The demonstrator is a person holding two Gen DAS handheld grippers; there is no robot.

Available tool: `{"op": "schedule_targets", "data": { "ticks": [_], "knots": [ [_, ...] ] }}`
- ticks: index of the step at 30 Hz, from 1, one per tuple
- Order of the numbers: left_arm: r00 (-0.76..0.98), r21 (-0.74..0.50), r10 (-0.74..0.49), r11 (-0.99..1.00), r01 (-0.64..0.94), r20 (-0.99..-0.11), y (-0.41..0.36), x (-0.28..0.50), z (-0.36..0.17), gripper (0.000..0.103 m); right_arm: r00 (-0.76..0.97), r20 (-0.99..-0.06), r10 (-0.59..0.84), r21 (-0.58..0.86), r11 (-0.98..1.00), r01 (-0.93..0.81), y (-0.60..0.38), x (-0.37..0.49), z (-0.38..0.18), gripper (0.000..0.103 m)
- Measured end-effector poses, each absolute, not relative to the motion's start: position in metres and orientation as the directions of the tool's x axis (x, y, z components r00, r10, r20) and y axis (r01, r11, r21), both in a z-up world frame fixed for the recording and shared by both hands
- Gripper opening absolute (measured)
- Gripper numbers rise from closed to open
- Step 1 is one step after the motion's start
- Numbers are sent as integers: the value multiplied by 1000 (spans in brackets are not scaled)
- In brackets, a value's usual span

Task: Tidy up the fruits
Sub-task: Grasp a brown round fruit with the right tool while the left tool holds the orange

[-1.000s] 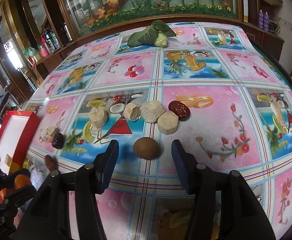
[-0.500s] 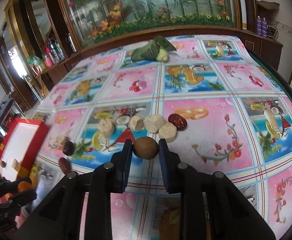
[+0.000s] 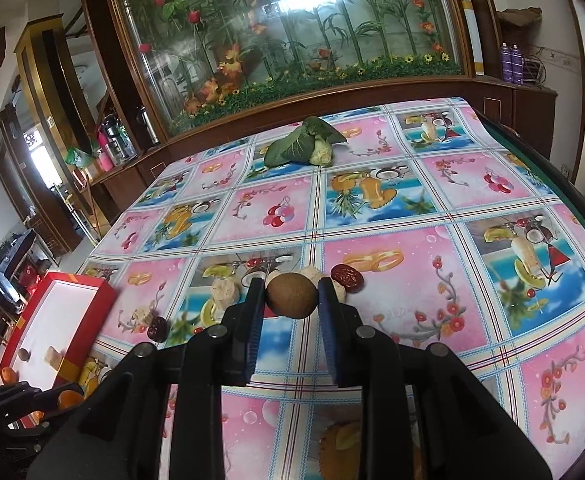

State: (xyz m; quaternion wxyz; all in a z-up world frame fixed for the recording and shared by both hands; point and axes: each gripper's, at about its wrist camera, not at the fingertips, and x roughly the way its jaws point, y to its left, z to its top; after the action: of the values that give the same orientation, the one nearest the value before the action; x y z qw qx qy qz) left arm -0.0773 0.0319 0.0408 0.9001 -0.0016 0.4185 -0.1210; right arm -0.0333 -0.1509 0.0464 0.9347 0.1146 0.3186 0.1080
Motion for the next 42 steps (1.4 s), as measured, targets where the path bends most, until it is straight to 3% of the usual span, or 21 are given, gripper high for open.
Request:
{"op": "schedule_targets", "data": {
  "ticks": [42],
  "knots": [
    [650, -136, -253, 965, 225, -716, 47, -101, 58, 30, 773, -618, 145, 232, 973, 3, -168, -24, 29, 28]
  ]
}}
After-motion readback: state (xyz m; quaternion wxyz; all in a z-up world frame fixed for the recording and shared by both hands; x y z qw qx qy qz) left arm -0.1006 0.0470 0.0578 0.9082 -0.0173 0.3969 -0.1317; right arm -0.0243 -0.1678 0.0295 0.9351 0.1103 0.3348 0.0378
